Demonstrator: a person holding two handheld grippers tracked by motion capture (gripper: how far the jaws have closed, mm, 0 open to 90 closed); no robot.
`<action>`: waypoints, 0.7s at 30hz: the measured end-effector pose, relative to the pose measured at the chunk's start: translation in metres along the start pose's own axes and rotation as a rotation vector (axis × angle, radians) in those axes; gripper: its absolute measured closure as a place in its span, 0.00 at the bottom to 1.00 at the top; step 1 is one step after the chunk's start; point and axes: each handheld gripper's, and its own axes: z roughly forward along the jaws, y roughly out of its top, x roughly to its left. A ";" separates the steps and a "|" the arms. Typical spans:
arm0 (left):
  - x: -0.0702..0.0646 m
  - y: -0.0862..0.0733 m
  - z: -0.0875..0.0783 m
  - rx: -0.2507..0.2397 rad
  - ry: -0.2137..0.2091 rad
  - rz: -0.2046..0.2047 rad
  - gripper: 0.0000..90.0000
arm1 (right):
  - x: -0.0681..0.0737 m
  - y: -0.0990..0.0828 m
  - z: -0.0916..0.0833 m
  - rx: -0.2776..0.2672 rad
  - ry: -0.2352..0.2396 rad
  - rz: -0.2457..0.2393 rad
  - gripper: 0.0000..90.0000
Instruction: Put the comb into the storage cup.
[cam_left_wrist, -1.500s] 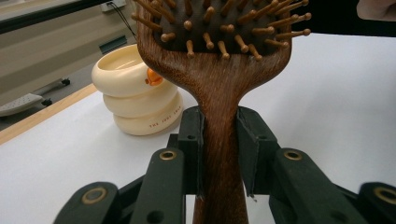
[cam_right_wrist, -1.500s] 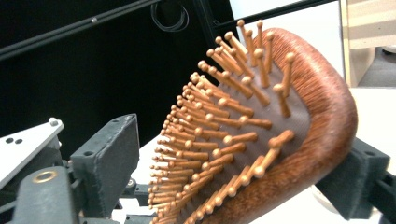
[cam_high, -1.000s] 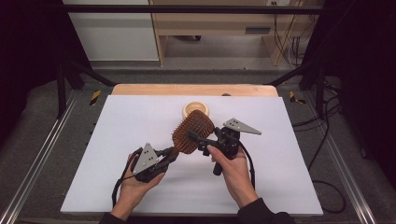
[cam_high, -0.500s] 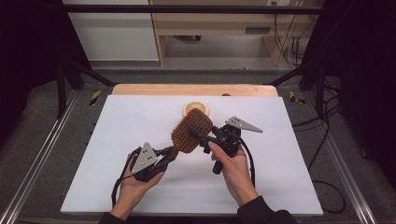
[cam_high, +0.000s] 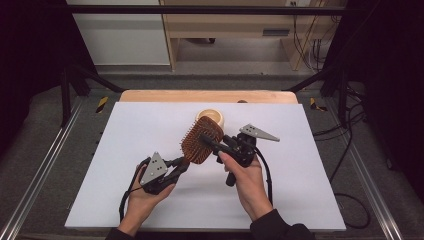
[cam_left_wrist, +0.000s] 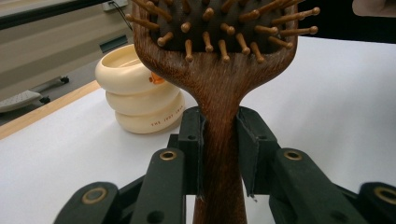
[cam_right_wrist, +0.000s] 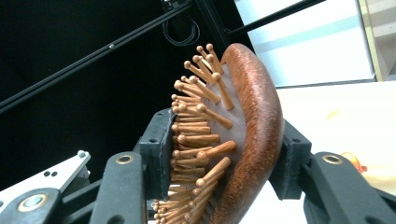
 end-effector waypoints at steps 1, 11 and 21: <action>0.000 0.000 0.000 0.000 0.000 -0.001 0.80 | 0.000 0.000 0.000 0.002 -0.001 0.002 0.56; 0.004 -0.002 0.000 0.002 0.004 -0.023 0.80 | 0.008 0.001 0.005 0.004 -0.014 -0.026 0.60; 0.006 -0.003 0.002 0.001 0.002 -0.037 0.80 | 0.011 0.002 0.008 0.006 -0.028 -0.015 0.61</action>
